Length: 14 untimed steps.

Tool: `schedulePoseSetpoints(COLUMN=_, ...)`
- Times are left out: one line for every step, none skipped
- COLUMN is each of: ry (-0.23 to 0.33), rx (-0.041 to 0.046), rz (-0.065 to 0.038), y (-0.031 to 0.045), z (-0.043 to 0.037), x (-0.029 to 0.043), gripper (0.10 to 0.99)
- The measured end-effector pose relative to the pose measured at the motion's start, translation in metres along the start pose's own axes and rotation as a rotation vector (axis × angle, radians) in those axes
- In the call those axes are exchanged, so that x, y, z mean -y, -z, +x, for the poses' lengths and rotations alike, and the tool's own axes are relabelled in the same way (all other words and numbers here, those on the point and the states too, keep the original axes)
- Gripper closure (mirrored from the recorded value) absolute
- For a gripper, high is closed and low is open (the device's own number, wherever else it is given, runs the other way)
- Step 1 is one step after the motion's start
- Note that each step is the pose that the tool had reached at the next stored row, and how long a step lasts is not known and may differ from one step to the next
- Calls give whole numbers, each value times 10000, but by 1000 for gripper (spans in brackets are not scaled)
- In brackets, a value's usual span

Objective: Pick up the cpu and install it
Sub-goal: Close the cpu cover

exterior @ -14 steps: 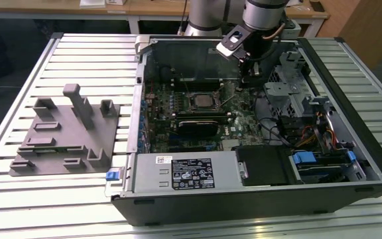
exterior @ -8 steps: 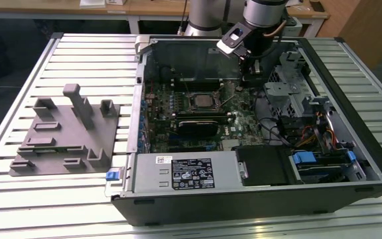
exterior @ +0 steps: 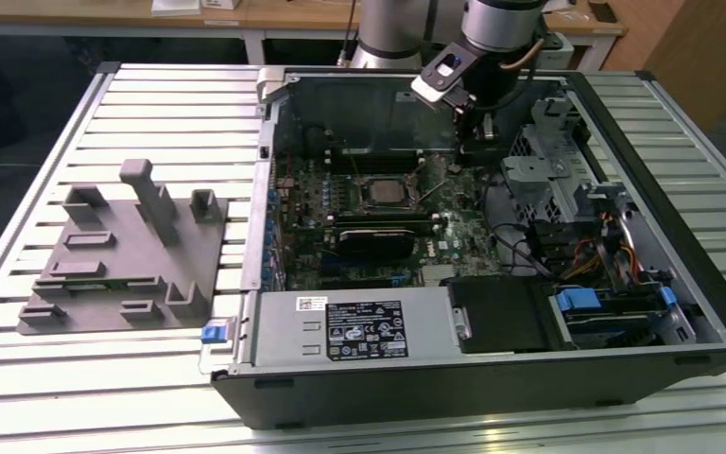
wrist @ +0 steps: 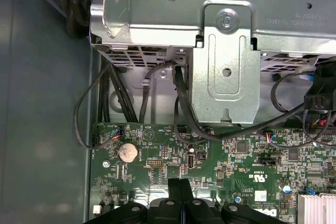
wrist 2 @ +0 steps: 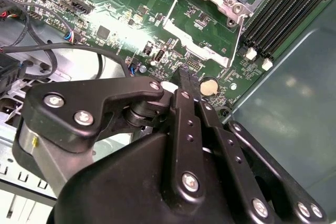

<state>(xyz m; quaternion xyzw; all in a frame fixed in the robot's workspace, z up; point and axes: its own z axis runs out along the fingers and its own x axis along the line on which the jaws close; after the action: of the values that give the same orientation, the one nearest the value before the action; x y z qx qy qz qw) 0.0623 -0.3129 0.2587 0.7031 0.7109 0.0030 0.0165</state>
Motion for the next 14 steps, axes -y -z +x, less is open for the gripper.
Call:
schedulePoseSetpoints(ry=0, rx=0, rz=0, y=-2, z=0, x=0, gripper=980)
schedulePoseSetpoints(ry=0, rx=0, rz=1, y=-3, z=0, x=0, gripper=980)
schedulePoseSetpoints(ry=0, rx=1, rz=2, y=-4, z=0, x=0, gripper=980)
schedulePoseSetpoints(ry=0, rx=1, rz=2, y=-4, z=0, x=0, gripper=980)
schedulePoseSetpoints(ry=0, rx=1, rz=2, y=-5, z=0, x=0, gripper=980)
schedulePoseSetpoints(ry=0, rx=1, rz=1, y=-6, z=0, x=0, gripper=980)
schedulePoseSetpoints(ry=0, rx=-1, rz=2, y=-9, z=0, x=0, gripper=980)
schedulePoseSetpoints(ry=0, rx=-3, rz=4, y=-12, z=0, x=1, gripper=980)
schedulePoseSetpoints(ry=0, rx=-2, rz=7, y=-14, z=0, x=1, gripper=980)
schedulePoseSetpoints(ry=0, rx=0, rz=10, y=-17, z=0, x=1, gripper=980)
schedulePoseSetpoints(ry=1, rx=0, rz=12, y=-20, z=0, x=2, gripper=980)
schedulePoseSetpoints(ry=1, rx=0, rz=15, y=-22, z=0, x=3, gripper=980)
schedulePoseSetpoints(ry=0, rx=1, rz=17, y=-25, z=0, x=5, gripper=980)
schedulePoseSetpoints(ry=0, rx=0, rz=20, y=-28, z=0, x=7, gripper=980)
